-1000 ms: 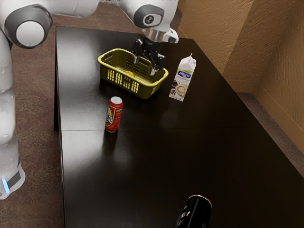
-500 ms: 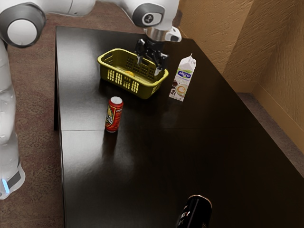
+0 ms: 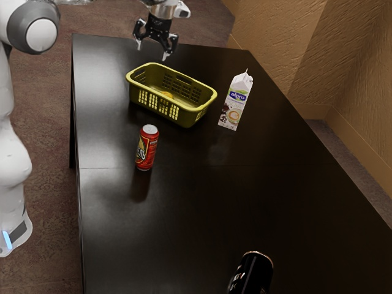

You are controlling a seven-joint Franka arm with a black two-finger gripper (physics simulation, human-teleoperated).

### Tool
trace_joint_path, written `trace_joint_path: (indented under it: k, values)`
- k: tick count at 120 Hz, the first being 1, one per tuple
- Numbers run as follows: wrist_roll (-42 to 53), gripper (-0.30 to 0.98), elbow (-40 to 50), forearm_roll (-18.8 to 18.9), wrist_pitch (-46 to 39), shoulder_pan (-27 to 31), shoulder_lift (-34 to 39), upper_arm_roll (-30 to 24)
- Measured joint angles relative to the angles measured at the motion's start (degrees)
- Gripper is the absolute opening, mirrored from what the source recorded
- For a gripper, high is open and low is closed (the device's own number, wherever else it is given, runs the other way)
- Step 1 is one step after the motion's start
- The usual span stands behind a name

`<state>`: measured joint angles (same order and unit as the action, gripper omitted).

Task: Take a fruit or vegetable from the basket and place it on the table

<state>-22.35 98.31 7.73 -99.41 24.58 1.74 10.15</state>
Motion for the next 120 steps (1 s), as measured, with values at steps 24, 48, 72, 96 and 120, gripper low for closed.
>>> trace_joint_path:
  k: [24, 48, 72, 96, 120]
  values:
    - [0.73, 0.69, -0.54, -0.1, 0.5, -12.82, -0.85, 1.67]
    - [1.27, 0.69, 0.65, -0.24, 0.69, -17.03, -0.43, -0.19]
    - [1.67, 0.69, 0.66, -0.37, 0.76, -8.77, -0.29, -2.86]
    - [1.87, 0.69, 0.55, -0.87, 0.73, -1.48, -0.6, 1.26]
    - [1.94, 0.69, 0.67, -0.95, 0.67, 0.69, -0.4, 6.33]
